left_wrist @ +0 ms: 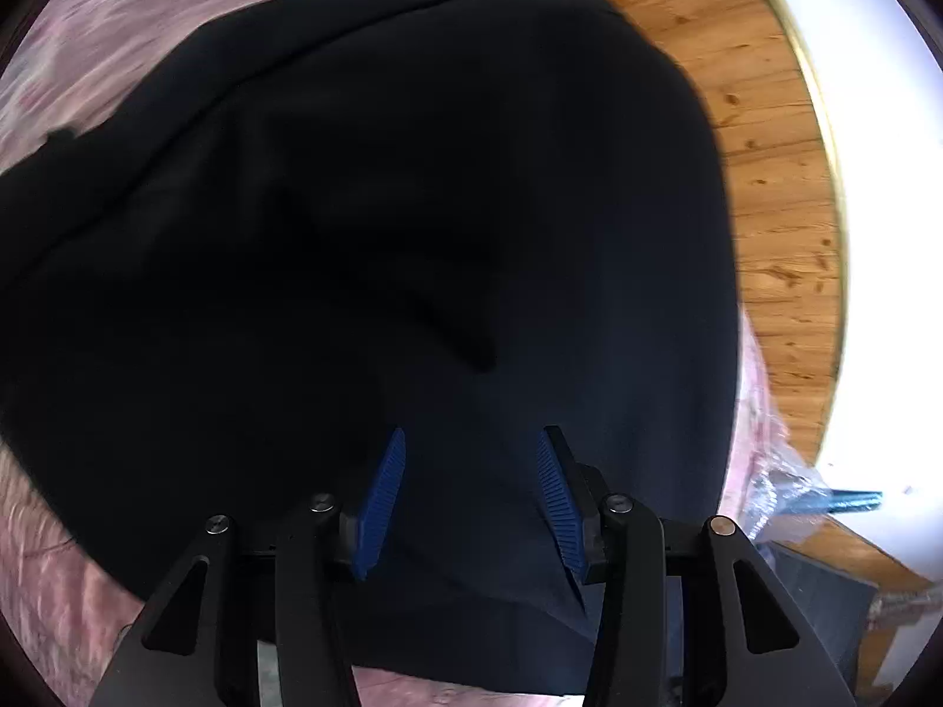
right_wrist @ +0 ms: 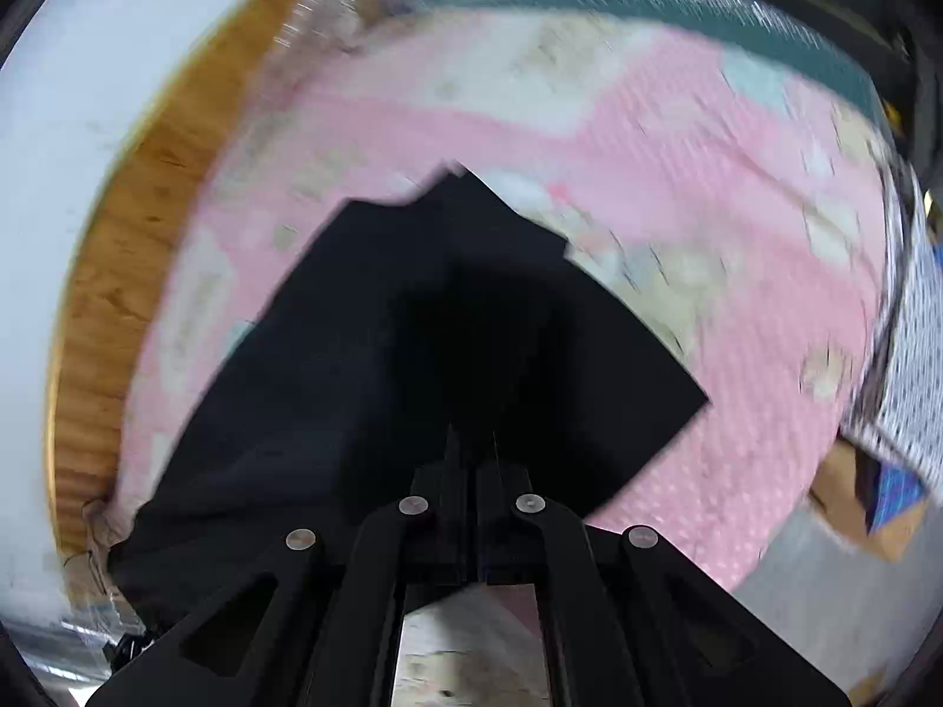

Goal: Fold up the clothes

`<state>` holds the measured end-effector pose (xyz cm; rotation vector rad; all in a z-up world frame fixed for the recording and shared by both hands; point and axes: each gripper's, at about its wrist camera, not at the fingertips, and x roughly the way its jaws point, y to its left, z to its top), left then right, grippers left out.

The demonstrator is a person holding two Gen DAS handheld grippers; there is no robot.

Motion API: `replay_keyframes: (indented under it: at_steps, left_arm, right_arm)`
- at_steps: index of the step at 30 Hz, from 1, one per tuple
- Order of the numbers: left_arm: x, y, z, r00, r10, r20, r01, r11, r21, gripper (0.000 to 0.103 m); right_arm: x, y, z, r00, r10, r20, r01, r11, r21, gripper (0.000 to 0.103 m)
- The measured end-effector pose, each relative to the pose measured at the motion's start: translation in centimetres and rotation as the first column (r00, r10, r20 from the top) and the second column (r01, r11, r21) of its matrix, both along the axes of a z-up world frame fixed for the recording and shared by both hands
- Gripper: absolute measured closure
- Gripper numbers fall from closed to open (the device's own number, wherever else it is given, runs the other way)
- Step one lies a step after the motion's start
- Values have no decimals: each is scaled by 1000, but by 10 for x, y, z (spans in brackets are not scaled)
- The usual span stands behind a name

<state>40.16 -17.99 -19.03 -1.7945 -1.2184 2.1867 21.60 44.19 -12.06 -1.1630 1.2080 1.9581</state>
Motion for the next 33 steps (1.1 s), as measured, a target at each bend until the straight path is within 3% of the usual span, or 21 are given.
replay_keyframes:
  at_steps: [3,7,10,12,13,15,18,20,21,23,26,28,33]
  left_arm:
    - [24,4,-4,1000,31,-5,-31,1000,-2,46]
    - [36,16,-14,999,43,23,-43,999,8,45]
    - [19,35,-33,999,22,42,-21,1000,-7,46]
    - [22,46,-34,999,-13,32,14,1000,-24,73]
    - [24,51,-32,999,-32,25,33,999,-34,101]
    - [21,61,-29,997,-71,-14,70,997,-39,102]
    - [26,67,19,974,-98,-203,104,994,21,102]
    - [53,55,44,953,-78,-293,98,994,53,102]
    - [68,47,56,941,-65,-333,93,993,69,102]
    - [85,36,28,955,-47,-293,70,995,70,102]
    - [98,38,-41,984,-49,-169,57,997,42,102]
    - [118,43,-73,992,-37,-119,41,999,32,102]
    - [73,-29,-102,992,-61,-111,63,998,15,102]
  right_arm:
    - [10,-3,-16,998,-53,-27,51,996,-67,102]
    - [7,3,-15,993,-96,-73,88,991,-98,102]
    - [9,13,-12,986,-134,-102,121,985,-126,102]
    - [3,17,-10,987,-127,-99,114,985,-129,102]
    - [-2,18,-9,989,-117,-95,104,986,-128,102]
    - [-13,22,-6,991,-97,-94,85,989,-122,102]
    - [-29,27,42,963,-56,-264,44,998,-50,102]
    - [-22,15,78,928,11,-372,-2,1000,23,102]
    - [-14,7,83,923,29,-385,-16,999,36,102]
    - [2,-4,64,935,25,-353,-25,1000,5,102]
    - [14,-11,-3,982,-20,-187,3,996,-91,101]
    - [22,-13,-37,993,-55,-109,40,991,-130,99]
    - [27,-10,-52,991,-89,-96,76,988,-134,99]
